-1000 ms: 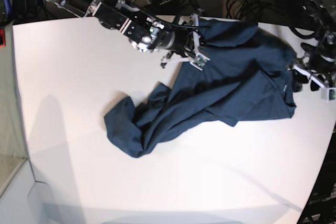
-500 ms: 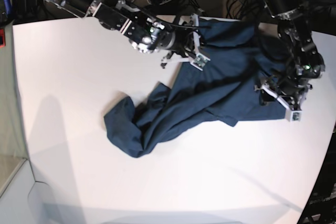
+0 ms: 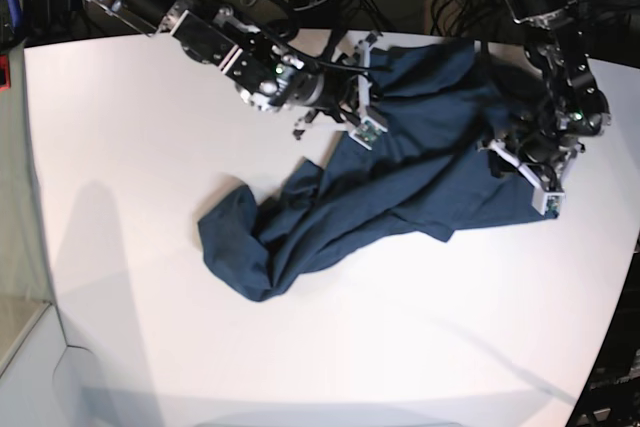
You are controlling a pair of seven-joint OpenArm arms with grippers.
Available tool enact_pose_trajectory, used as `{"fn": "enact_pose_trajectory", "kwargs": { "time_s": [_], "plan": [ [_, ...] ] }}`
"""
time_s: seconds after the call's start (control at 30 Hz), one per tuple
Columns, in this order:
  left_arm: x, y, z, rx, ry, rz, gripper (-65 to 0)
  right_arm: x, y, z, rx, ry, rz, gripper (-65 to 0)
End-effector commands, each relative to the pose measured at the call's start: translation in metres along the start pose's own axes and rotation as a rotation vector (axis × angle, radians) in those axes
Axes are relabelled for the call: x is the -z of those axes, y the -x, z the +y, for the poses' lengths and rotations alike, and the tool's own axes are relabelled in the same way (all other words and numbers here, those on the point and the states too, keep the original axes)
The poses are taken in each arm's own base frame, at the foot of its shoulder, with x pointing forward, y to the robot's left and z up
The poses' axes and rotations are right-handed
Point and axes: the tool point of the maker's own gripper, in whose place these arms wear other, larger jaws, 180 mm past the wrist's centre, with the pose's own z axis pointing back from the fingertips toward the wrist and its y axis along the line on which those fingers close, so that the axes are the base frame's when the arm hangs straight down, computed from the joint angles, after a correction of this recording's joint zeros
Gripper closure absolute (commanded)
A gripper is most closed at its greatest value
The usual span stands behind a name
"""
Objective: Layout the t-shirt on the table in an organized manner, then fold the t-shirt properly
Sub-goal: 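Grasp the shirt with the left gripper and drag both grippers apart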
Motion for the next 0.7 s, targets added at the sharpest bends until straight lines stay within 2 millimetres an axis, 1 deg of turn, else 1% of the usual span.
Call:
{"fn": "enact_pose_trajectory", "kwargs": {
  "time_s": [0.0,0.2,0.23,0.3,0.33,0.37,0.4,0.43,0.5,0.53,0.57,0.67],
  "plan": [
    [-0.004,-0.020,0.002,0.014,0.000,-0.057,-24.5,-0.002,0.002,-0.007,-0.006,0.024,0.024,0.0],
    [0.001,-0.004,0.001,-0.001,0.011,-0.018,-23.8,-0.001,0.001,-0.006,-0.005,0.022,0.021,0.0],
    [0.001,-0.003,0.001,-0.002,0.012,-0.017,-21.1,-0.001,0.001,-0.006,-0.005,0.022,0.021,0.0],
    [-0.001,-0.006,0.003,-0.005,0.006,-0.025,-10.5,-0.001,0.001,-0.006,-0.005,0.022,0.020,0.0],
    [-0.001,-0.006,0.003,-0.005,0.007,-0.024,-3.5,-0.001,0.001,-0.006,-0.004,0.021,0.021,0.0],
    [-0.001,-0.007,0.003,-0.005,0.005,-0.027,0.0,-0.001,0.001,-0.006,-0.004,0.021,0.021,0.0],
    [-0.002,-0.011,0.003,-0.001,0.004,-0.035,0.0,-0.001,0.001,-0.006,-0.004,0.021,0.021,0.0],
    [-0.005,-0.015,0.003,0.005,0.001,-0.047,-2.2,-0.001,0.001,-0.006,-0.004,0.021,0.021,0.0],
    [-0.010,-0.027,0.002,0.021,-0.006,-0.080,0.0,-0.001,0.001,-0.006,-0.004,0.021,0.019,0.0],
    [-0.014,-0.034,0.002,0.031,-0.011,-0.100,-0.1,-0.001,0.001,-0.006,-0.004,0.021,0.019,0.0],
    [-0.020,-0.045,0.002,0.042,-0.021,-0.133,-0.5,-0.001,0.001,-0.006,-0.004,0.021,0.019,0.0],
    [-0.036,-0.092,0.002,0.074,-0.046,-0.245,-0.4,-0.001,0.002,-0.006,-0.003,0.020,0.020,0.0]
  ]
}}
